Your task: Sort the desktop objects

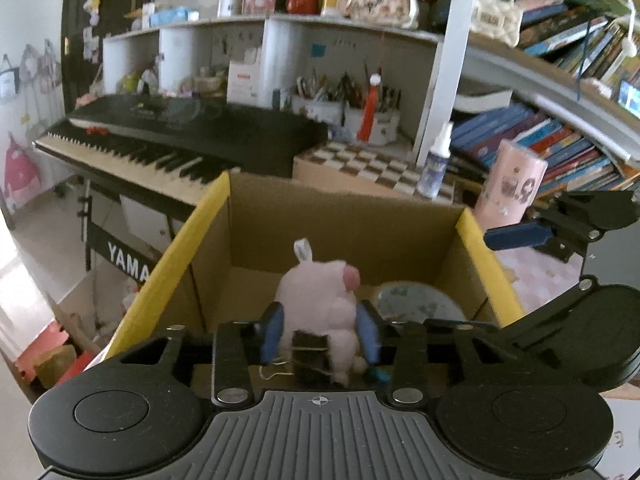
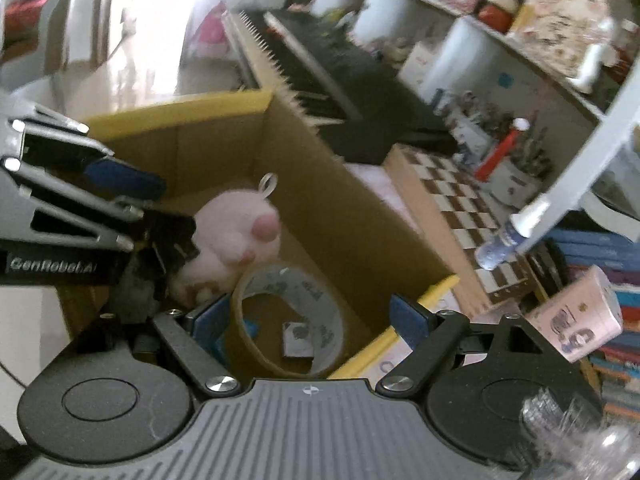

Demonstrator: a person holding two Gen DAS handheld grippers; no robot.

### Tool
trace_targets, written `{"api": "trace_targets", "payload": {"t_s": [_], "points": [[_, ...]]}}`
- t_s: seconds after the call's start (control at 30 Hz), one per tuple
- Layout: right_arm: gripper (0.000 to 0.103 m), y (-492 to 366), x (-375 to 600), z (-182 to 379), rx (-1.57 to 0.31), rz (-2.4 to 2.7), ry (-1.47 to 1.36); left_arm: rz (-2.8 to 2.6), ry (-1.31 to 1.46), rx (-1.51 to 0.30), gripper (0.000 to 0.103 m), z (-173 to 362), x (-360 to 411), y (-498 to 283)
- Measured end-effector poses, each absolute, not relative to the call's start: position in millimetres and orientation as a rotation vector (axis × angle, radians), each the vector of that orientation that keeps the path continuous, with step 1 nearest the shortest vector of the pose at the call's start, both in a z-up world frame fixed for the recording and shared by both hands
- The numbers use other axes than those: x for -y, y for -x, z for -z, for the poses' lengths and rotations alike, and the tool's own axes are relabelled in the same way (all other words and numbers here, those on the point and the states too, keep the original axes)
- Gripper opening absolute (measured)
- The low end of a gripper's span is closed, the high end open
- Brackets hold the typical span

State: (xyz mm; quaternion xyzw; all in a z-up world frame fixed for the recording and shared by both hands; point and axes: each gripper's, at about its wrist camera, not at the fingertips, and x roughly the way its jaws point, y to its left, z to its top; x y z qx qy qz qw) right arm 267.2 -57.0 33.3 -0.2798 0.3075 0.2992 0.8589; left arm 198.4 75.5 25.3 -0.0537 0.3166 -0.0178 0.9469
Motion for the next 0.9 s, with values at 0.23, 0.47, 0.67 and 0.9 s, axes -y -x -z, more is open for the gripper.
{"api": "trace_targets", "payload": {"t_s": [0.23, 0.47, 0.67, 0.9], "points": [[0.086, -241, 80, -55, -0.593, -0.524, 0.430, 0.033, 0.112, -0.553, 0.065, -41, -74, -177], [0.086, -212, 100, -67, -0.546, -0.402, 0.310, 0.026, 0.117, -0.503, 0.071, -51, -76, -155], [0.086, -179, 113, -70, -0.511, -0.295, 0.214, 0.011, 0.140, -0.490, 0.071, -52, -85, -131], [0.083, -135, 122, -66, -0.499, -0.185, 0.089, -0.001, 0.148, -0.484, 0.072, -52, -95, -96]]}}
